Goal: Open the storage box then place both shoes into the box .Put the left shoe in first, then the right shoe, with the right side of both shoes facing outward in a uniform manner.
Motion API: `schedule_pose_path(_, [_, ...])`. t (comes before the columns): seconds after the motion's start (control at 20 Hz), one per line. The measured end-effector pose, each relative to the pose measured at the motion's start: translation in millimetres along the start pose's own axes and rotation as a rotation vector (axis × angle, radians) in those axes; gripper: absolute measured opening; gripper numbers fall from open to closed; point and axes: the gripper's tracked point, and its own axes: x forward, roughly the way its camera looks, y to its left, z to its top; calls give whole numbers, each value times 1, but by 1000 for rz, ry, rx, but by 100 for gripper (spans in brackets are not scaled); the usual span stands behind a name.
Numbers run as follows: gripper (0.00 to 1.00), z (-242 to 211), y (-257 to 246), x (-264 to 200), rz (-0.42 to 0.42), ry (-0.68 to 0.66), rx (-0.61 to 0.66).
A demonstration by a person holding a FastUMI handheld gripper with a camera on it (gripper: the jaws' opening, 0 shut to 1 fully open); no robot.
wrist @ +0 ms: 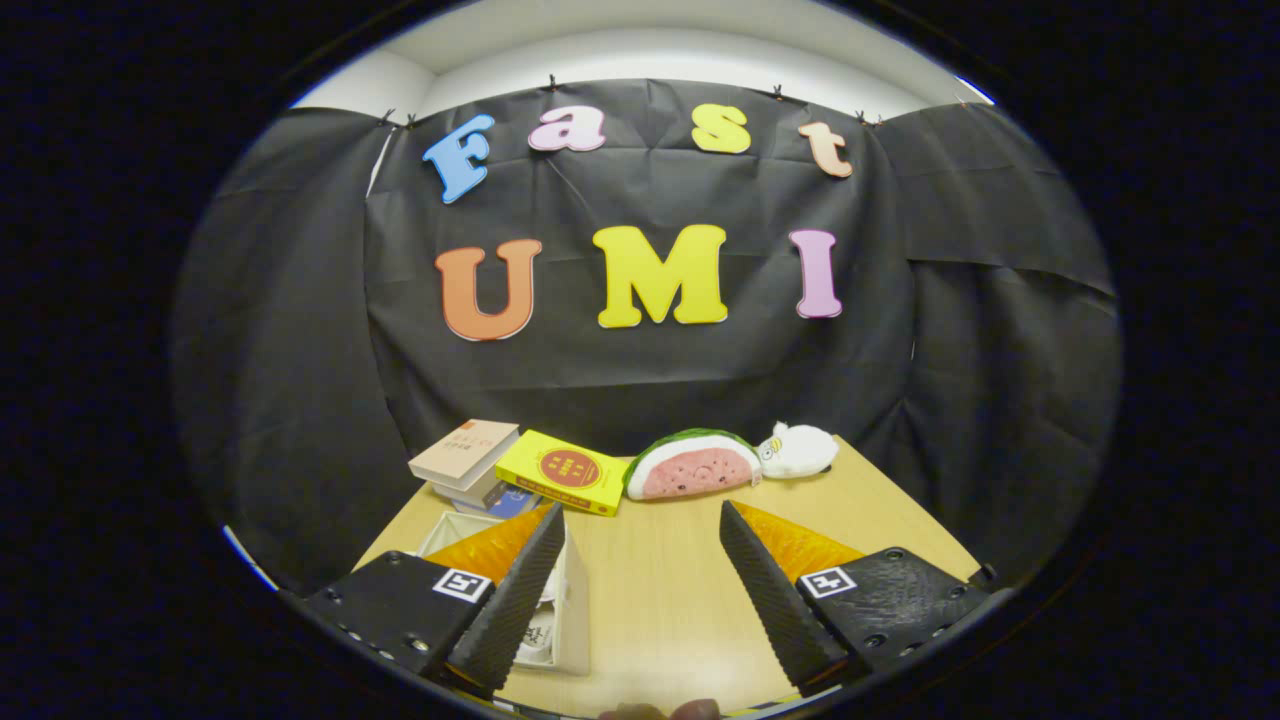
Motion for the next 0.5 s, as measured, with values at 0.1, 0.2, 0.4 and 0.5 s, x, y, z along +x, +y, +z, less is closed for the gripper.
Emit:
schedule_pose_path(0.1, [96,12,-18,-11,-12,-26,19])
schedule_pose_path(0.2, [96,17,-34,-24,-24,-36,38])
schedule_pose_path(0.4, [96,17,-62,-34,-65,-39,59])
schedule_pose_path(0.5, [96,15,-70,-38,-75,-36,83])
